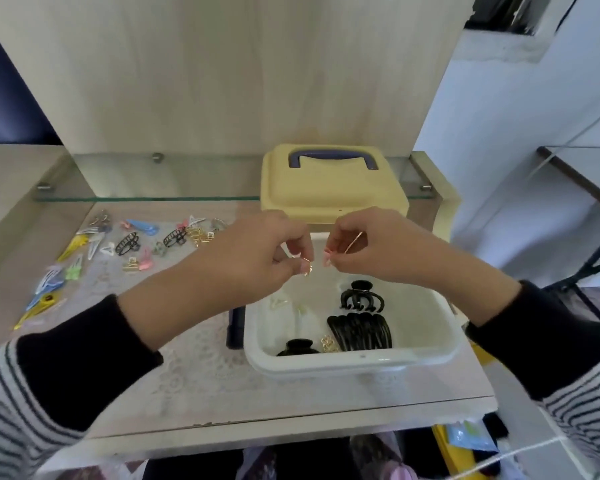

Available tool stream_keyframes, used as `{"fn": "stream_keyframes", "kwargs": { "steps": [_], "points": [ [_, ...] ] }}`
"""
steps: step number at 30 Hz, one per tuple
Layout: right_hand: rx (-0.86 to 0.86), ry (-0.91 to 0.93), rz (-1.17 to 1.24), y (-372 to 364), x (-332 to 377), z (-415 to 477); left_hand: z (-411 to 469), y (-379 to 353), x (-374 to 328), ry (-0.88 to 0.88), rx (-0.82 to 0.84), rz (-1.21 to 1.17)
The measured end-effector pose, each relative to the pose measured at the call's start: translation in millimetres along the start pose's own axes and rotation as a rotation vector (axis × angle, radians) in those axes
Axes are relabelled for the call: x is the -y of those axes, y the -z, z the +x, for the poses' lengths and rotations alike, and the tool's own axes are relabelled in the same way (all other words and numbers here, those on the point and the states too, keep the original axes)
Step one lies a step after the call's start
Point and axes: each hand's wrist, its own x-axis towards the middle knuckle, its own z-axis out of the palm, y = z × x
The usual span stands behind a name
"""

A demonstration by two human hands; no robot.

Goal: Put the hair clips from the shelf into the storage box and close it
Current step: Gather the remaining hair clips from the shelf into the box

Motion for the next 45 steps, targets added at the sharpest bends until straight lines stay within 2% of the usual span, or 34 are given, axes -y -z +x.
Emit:
{"fn": "stream_keyframes", "kwargs": {
  "steps": [5, 8, 10, 13, 15, 27, 33, 37, 45],
  "points": [
    [0.159, 0.018, -0.145, -12.1, -4.3, 2.1, 14.2, -6.2, 3.2, -0.015, 0.219, 0.243],
    [0.253, 0.014, -0.145, -21.6, -9.7, 6.1, 18.7, -14.8, 5.7, -0.041, 0.279, 0.447],
    [0.289, 0.013, -0.141, -27.5, -12.5, 9.3, 19.6, -22.7, 5.3, -0.085, 0.314, 0.664],
    [0.296, 0.047, -0.151, -34.8, -12.9, 12.9, 20.9, -30.7, 1.5, -0.224, 0.314, 1.004],
    [0.281, 0.059, -0.142, -39.5, -12.1, 14.5, 22.4, -31.9, 1.0, -0.265, 0.316, 1.091],
    [0.192, 0.162, -0.135, -62.9, -2.1, 24.8, 34.2, -42.2, 0.7, -0.188, 0.388, 1.094],
    [0.204, 0.152, -0.058, -59.9, -5.5, 26.8, 31.9, -46.0, -0.4, -0.101, 0.399, 1.072],
    [0.230, 0.175, -0.099, -61.0, -2.7, 29.8, 30.8, -46.8, -0.4, -0.053, 0.398, 1.059],
    [0.262, 0.176, -0.111, -67.2, -5.6, 33.6, 28.8, -41.2, -0.8, -0.104, 0.442, 1.047]
  ]
}}
